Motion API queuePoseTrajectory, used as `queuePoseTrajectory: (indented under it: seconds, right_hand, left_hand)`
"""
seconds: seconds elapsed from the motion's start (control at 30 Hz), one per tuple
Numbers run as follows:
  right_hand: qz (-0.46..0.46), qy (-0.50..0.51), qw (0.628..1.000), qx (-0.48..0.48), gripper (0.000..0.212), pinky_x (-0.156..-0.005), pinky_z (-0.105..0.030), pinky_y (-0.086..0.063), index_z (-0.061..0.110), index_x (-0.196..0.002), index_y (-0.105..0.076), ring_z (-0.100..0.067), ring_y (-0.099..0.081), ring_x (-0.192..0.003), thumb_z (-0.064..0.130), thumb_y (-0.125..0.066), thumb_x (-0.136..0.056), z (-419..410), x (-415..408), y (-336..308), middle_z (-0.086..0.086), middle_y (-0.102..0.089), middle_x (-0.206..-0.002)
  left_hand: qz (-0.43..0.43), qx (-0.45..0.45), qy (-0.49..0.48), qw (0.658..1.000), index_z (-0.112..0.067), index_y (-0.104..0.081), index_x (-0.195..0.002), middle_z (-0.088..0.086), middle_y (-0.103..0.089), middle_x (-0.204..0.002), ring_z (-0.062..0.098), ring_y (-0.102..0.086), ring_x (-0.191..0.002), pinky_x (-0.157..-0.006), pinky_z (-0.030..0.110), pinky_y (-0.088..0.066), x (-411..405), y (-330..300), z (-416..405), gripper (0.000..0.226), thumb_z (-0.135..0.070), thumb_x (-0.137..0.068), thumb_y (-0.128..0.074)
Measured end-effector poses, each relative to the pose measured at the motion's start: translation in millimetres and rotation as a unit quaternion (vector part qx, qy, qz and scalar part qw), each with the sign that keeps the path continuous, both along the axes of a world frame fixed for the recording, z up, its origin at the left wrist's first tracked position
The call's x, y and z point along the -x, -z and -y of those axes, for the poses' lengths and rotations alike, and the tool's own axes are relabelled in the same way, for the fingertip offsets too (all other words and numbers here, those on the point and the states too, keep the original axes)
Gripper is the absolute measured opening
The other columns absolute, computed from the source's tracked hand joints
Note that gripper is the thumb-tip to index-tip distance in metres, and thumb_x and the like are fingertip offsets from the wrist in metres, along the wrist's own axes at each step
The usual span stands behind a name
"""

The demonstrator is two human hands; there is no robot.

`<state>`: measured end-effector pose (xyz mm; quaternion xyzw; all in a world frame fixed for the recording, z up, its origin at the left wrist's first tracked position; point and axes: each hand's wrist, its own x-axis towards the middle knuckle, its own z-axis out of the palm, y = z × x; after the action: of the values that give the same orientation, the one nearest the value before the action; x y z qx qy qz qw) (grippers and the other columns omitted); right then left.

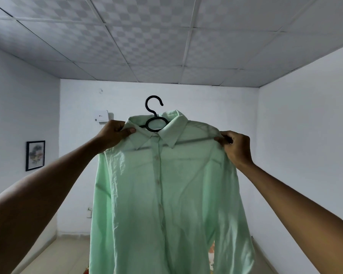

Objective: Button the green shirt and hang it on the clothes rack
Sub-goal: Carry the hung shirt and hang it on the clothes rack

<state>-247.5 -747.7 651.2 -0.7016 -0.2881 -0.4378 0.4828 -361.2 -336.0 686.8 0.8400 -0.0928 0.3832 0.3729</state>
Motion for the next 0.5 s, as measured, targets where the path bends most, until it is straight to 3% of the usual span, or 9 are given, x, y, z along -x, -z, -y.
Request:
queuePoseTrajectory:
  seconds: [0.1,0.2,0.3,0.4,0.5]
  right_hand:
    - [-0.003,0.014,1.0,0.026,0.013,-0.068,-0.007,-0.046,0.011,-0.097,-0.081,-0.001,-0.066,-0.074,0.021,-0.073,-0.093,1.7,-3.6,-6.3,0.001,-0.078,-0.087]
    - [-0.054,0.007,0.999,-0.005,0.021,-0.067,-0.026,-0.045,0.006,-0.086,-0.075,-0.012,-0.058,-0.073,0.021,-0.064,-0.096,-1.9,-8.4,-12.8,-0.003,-0.07,-0.076]
    - [-0.133,-0.003,0.991,-0.03,0.041,-0.059,-0.033,-0.028,0.001,-0.07,-0.051,-0.017,-0.035,-0.067,0.027,-0.053,-0.102,-7.3,-10.3,-16.7,-0.004,-0.044,-0.065]
    - [-0.166,-0.023,0.984,-0.057,0.045,-0.058,-0.035,-0.021,0.019,-0.065,-0.031,-0.017,-0.027,-0.064,0.029,-0.047,-0.105,-10.9,-12.6,-16.0,0.003,-0.031,-0.063]
    - [-0.171,-0.027,0.984,-0.044,0.042,-0.06,-0.035,-0.027,0.016,-0.068,-0.042,-0.018,-0.035,-0.066,0.036,-0.049,-0.104,-10.4,-16.1,-12.7,0.002,-0.041,-0.065]
  left_hand:
    - [-0.003,-0.003,-0.011,1.0,0.011,-0.055,-0.077,0.007,-0.05,-0.067,0.018,-0.045,-0.063,-0.06,0.034,-0.036,-1.4,0.8,-3.4,0.057,-0.041,-0.089,-0.075]
    - [-0.009,-0.004,-0.001,1.0,0.01,-0.059,-0.081,0.008,-0.054,-0.069,0.018,-0.049,-0.064,-0.06,0.035,-0.04,-3.6,1.8,-5.1,0.07,-0.058,-0.078,-0.075]
    - [-0.017,-0.013,-0.003,1.0,0.012,-0.055,-0.08,0.007,-0.05,-0.069,0.019,-0.046,-0.064,-0.061,0.035,-0.038,-6.5,1.1,-1.9,0.064,-0.048,-0.085,-0.077]
    - [-0.01,-0.035,-0.015,0.999,0.005,-0.049,-0.067,0.007,-0.043,-0.063,0.016,-0.04,-0.058,-0.055,0.029,-0.033,-10.5,0.1,6.0,0.051,-0.03,-0.092,-0.075]
    - [0.002,-0.032,-0.018,0.999,-0.006,-0.047,-0.064,0.004,-0.039,-0.061,0.016,-0.036,-0.055,-0.05,0.026,-0.028,-15.3,1.2,6.1,0.045,-0.027,-0.093,-0.074]
